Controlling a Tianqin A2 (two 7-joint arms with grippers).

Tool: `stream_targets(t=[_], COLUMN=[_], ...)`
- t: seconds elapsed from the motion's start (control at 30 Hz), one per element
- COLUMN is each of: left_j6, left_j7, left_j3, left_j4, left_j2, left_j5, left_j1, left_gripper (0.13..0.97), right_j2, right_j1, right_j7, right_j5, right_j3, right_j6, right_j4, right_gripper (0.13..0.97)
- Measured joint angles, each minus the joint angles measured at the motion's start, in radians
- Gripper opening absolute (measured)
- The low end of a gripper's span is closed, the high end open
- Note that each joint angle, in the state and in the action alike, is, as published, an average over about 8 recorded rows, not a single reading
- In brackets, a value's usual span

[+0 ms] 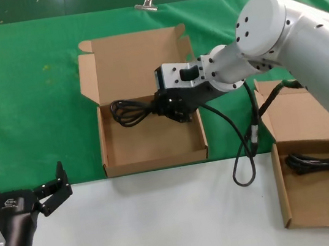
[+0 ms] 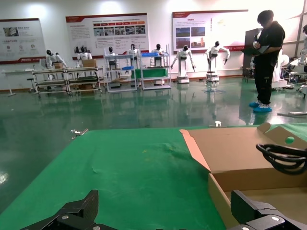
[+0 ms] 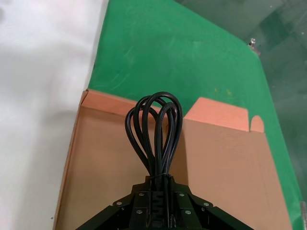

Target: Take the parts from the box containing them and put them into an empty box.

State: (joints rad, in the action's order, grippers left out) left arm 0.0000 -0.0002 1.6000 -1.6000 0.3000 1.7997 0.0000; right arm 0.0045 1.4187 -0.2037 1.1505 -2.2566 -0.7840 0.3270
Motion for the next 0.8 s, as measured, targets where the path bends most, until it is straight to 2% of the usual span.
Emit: stream_targets(t=[0.33, 0.63, 0.8], left_j6=[0.000, 0.000, 0.000], left_j7=[0.000, 0.000, 0.000], left_j3=[0.000, 0.000, 0.000], left_j4=[0.000, 0.000, 0.000], left_j2=[0.000, 0.000, 0.000], left_j5=[0.000, 0.000, 0.000], left_j1=[0.000, 0.000, 0.000], left_gripper=[0.966, 0.966, 0.966], right_j2=[-0.004, -0.002, 0.007], right_j1=[0.010, 0.003, -0.008], right_j7=[-0.017, -0.026, -0.025], right_j5=[0.071, 0.065, 0.056], right_j3=[-0.075, -0.070, -0.061], right_j6=[0.021, 0.016, 0.009], right_j4=[-0.045, -0.045, -0.027], right_gripper=[0.211, 0.270, 0.345])
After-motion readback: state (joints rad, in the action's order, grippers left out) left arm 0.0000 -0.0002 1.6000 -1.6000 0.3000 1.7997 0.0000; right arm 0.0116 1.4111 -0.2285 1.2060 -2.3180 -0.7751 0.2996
